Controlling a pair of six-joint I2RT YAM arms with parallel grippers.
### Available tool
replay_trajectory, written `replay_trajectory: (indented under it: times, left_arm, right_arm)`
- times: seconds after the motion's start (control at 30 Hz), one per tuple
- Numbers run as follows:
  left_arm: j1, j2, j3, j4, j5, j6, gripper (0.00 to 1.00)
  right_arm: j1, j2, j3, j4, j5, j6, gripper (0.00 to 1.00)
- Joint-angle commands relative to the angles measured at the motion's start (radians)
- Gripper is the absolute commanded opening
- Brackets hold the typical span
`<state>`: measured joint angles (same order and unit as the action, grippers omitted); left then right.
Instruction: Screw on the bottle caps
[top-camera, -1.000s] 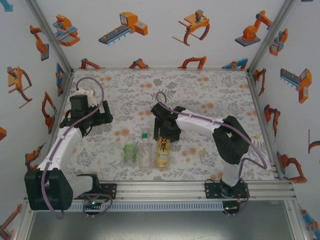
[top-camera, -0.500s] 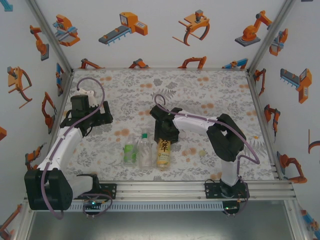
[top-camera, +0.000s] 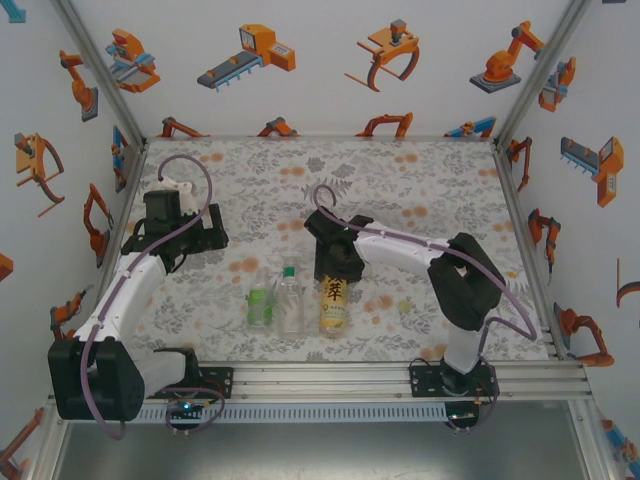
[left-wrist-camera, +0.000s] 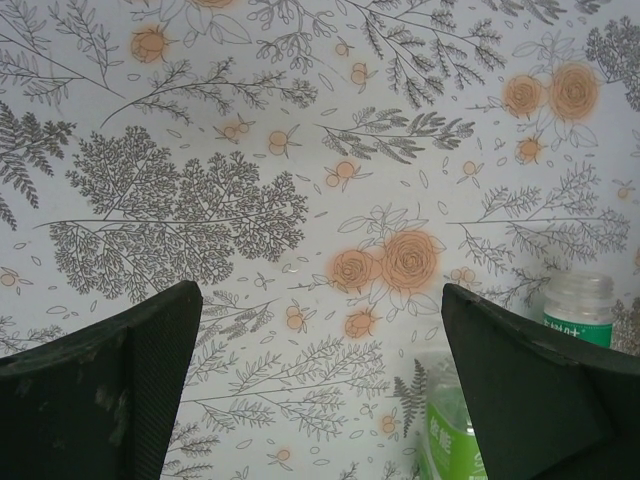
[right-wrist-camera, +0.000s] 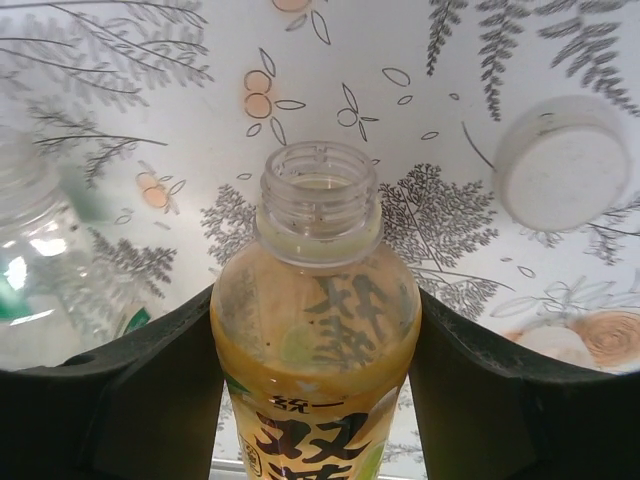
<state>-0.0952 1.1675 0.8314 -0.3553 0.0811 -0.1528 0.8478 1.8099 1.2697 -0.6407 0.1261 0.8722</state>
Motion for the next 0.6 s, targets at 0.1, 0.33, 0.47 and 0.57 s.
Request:
replay_trajectory:
  times: [0.1, 0.33, 0.47, 0.57]
  left_arm:
    - [-0.013, -0.027, 0.039, -0.039, 0.112, 0.017, 0.98]
    - [-0.062, -0.046, 0.105, -0.003, 0.283, -0.077, 0.99]
    - [-0.111, -0.065, 0.121, 0.11, 0.431, -0.161, 0.99]
    - [-0.171, -0.099, 0.106, 0.235, 0.502, -0.186, 0.98]
  right_arm:
    - [0.002, -0.172, 0.013, -0.007, 0.071, -0.1, 0.49]
    - [0.002, -0.29, 0.047, 0.072, 0.045, -0.24, 0.49]
    - [0.002, -0.332, 0.079, 0.126, 0.02, -0.304, 0.48]
    - [0.002, -0.369, 0.083, 0.184, -0.021, -0.356, 0.48]
